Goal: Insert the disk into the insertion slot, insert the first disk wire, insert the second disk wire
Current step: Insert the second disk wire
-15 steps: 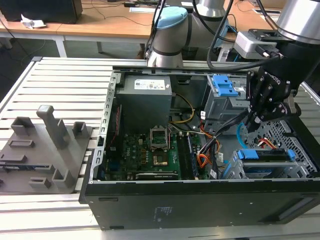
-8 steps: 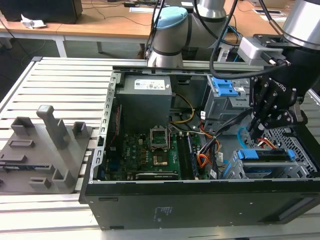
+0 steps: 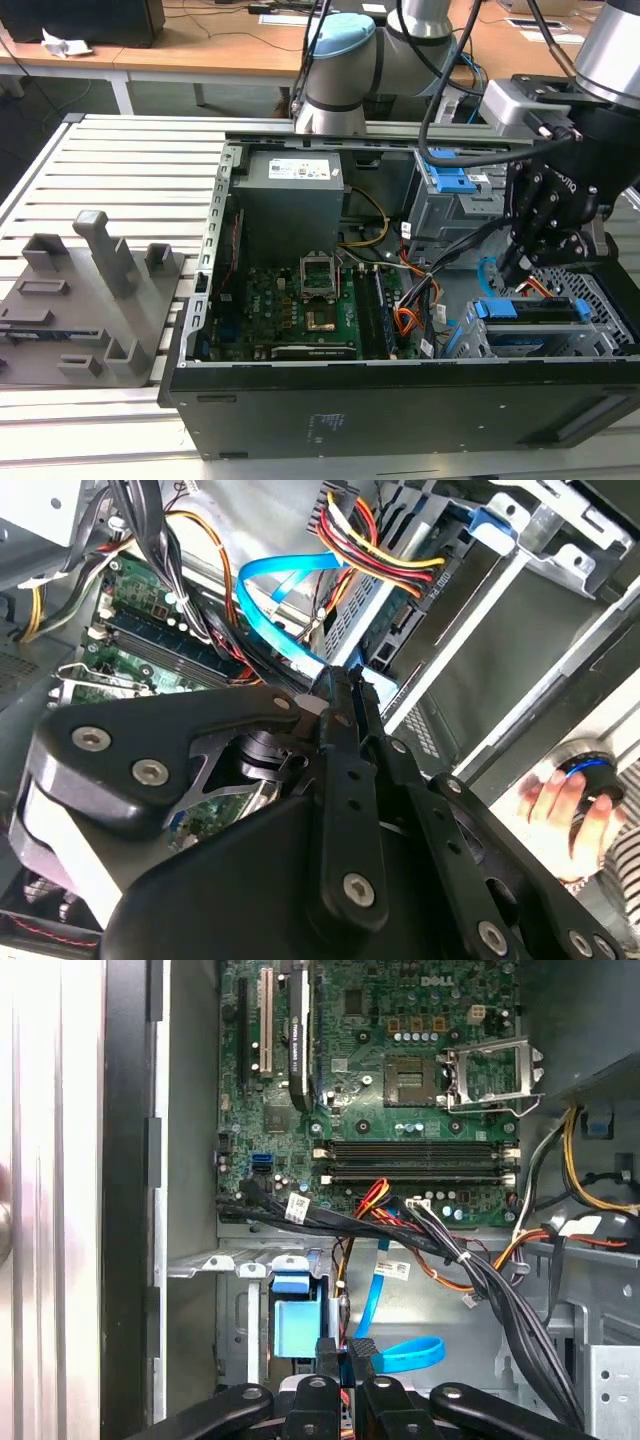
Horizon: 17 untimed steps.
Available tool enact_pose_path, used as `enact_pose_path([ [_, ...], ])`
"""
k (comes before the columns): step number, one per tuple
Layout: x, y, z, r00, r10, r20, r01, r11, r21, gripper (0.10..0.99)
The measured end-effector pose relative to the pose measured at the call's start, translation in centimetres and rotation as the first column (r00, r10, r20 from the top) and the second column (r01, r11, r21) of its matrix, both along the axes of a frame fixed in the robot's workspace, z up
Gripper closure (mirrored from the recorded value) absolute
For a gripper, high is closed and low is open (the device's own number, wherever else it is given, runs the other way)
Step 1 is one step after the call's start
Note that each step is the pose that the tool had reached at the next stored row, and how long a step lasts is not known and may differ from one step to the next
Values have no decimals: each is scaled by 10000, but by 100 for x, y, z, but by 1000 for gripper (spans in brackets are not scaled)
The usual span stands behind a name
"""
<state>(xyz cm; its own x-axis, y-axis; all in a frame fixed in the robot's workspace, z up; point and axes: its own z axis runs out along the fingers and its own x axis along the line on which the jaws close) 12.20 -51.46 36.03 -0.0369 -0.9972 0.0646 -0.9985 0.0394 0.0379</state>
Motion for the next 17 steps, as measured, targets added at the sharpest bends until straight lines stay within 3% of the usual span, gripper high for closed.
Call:
enact_pose_path([
  [4, 4, 0, -1, 10000, -58, 0, 58, 10000, 1, 929],
  [7, 49, -6, -60, 10000, -60, -1, 60, 10000, 0, 929],
  [12, 99, -9, -85, 10000, -60, -1, 60, 10000, 1, 929],
  [17, 122, -71, -92, 10000, -59, -1, 59, 10000, 0, 929],
])
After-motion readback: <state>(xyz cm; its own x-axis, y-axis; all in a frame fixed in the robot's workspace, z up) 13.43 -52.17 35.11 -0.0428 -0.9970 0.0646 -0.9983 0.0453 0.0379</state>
